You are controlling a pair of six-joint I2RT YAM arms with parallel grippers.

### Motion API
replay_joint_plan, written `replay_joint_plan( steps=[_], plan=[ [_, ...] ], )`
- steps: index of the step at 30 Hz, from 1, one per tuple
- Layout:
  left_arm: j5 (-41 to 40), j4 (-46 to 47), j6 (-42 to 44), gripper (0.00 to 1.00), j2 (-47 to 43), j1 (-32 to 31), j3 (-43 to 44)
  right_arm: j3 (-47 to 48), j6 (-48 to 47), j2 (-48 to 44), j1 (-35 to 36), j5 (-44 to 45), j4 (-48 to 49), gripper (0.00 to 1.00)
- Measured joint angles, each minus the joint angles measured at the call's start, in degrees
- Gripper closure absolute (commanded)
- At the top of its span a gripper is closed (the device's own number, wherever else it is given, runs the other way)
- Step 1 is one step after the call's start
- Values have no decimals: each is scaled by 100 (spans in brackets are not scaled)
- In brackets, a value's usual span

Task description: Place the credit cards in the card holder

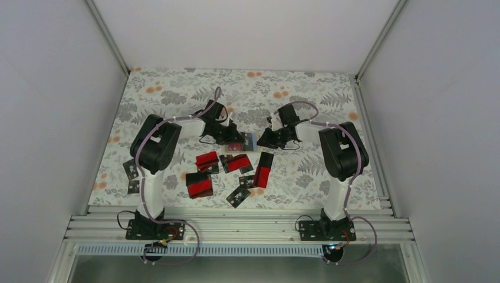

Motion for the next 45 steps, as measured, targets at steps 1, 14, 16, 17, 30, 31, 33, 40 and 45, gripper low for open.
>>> replay_joint_plan(
  steps=[1, 14, 16, 17, 30, 31, 33, 40, 45],
  plan=[
    [0, 2, 0, 98, 15, -9, 13, 4, -2, 0, 0, -4, -2, 86],
    [0, -26, -9, 97, 155, -138, 210, 17, -13, 20, -4, -37, -11, 86],
    [0, -31, -17, 97, 175, -153, 234, 17, -13, 22, -4, -37, -11, 87],
    [-2, -33, -20, 97, 188, -160, 247, 17, -13, 22, -4, -37, -11, 87],
    [-254, -87, 9, 61, 94, -225, 245, 17, -52, 22, 17, -107, -72, 87],
    [-304, -122, 17, 58, 57, -238, 245, 20, -55, 24, 26, -120, -85, 87],
    [-402, -203, 52, 52, -20, -264, 243, 20, -55, 31, 39, -144, -96, 87],
    [-612, -437, 168, 31, -356, -275, 149, 20, -55, 42, 46, -181, -96, 86],
    [-758, -601, 273, 20, -697, -275, 46, 20, -57, 42, 46, -179, -101, 87]
  ],
)
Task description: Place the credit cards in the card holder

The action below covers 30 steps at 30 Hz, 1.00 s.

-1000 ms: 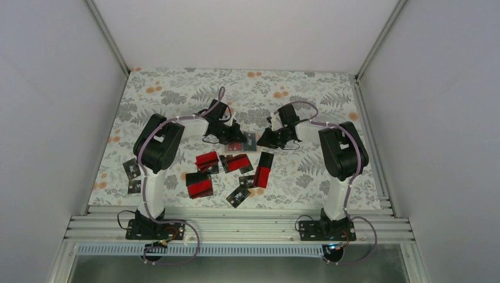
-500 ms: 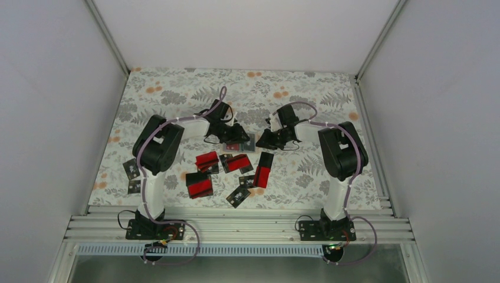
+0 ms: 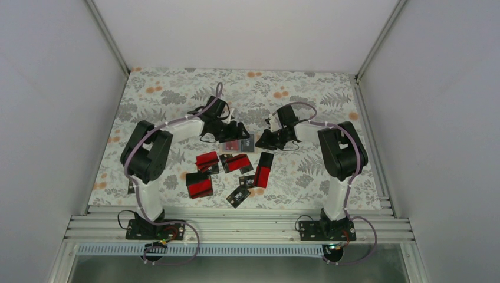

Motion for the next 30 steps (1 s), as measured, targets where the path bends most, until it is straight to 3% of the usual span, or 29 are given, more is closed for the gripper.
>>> replay_joint_plan(
  steps=[4, 15, 25, 30],
  plan=[
    [-212, -181, 136, 13, -341, 0, -35, 17, -2, 0, 0, 4, -42, 86],
    [-1351, -599, 699, 11, -1432, 0, -177, 269, -92, -92, 0, 90, -501, 84],
    [-1989, -822, 1086, 12, -2588, -11, -890, 518, -219, -920, 4, 407, -931, 75],
    [-2151, -863, 1154, 12, -3145, -105, -1478, 197, -229, -1491, 4, 686, -986, 65]
  ],
)
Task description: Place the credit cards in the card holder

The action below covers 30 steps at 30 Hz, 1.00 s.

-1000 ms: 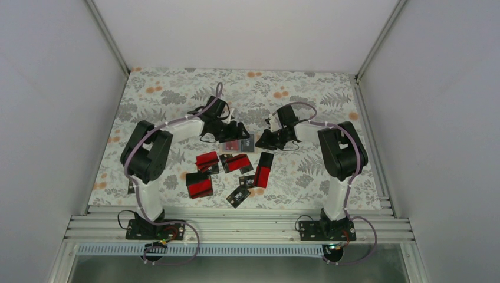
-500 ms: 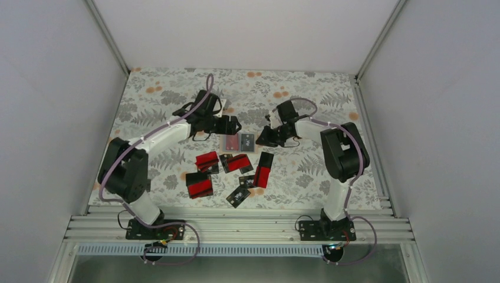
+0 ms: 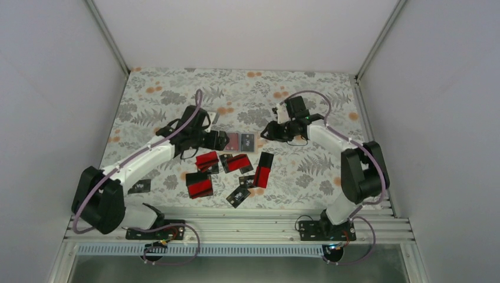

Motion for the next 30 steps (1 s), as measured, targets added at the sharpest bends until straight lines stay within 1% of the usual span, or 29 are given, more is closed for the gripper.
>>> replay_joint_plan(
  steps=[5, 8, 11, 12, 18, 26, 30],
  plan=[
    [-208, -83, -55, 12, -527, -129, -645, -520, 68, -601, 0, 275, -114, 52],
    [-389, -92, -153, 12, -745, -188, -981, -772, 120, -804, 0, 481, -142, 47],
    [-654, -35, -299, 12, -927, -190, -1255, -938, 173, -883, 0, 560, -151, 39],
    [-728, -9, -337, 12, -964, -190, -1303, -968, 179, -890, 0, 568, -151, 36],
    [-1132, 304, -551, 11, -863, 11, -1346, -962, 225, -876, 0, 612, -74, 27],
    [-1366, 439, -640, 12, -22, 249, -966, -507, 133, -511, 0, 686, -63, 25],
    [-1368, 511, -678, 15, 186, 363, -844, -304, 81, -315, 0, 754, -72, 25]
  ],
)
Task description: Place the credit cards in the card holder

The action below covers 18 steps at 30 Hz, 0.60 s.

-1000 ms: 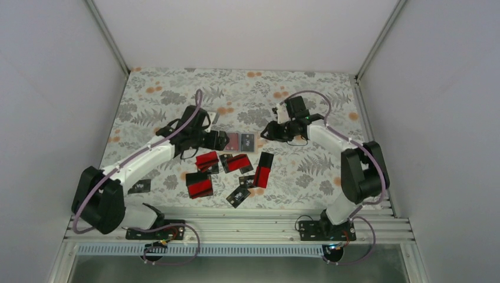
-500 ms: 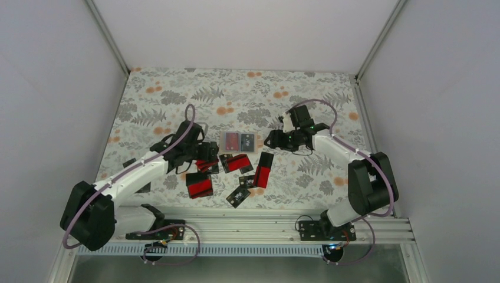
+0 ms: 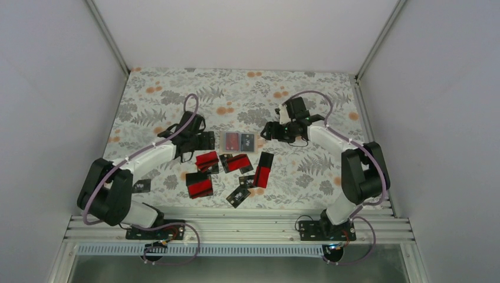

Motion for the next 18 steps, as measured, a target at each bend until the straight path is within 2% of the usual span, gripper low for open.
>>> replay_joint_plan(
  steps=[8, 18],
  plan=[
    [367, 459, 98, 28, 721, 133, 184, 350, -94, 721, 0, -20, 0, 31],
    [1084, 975, 197, 29, 1449, 262, 461, 634, -184, 1292, 61, -273, 0, 43]
  ],
)
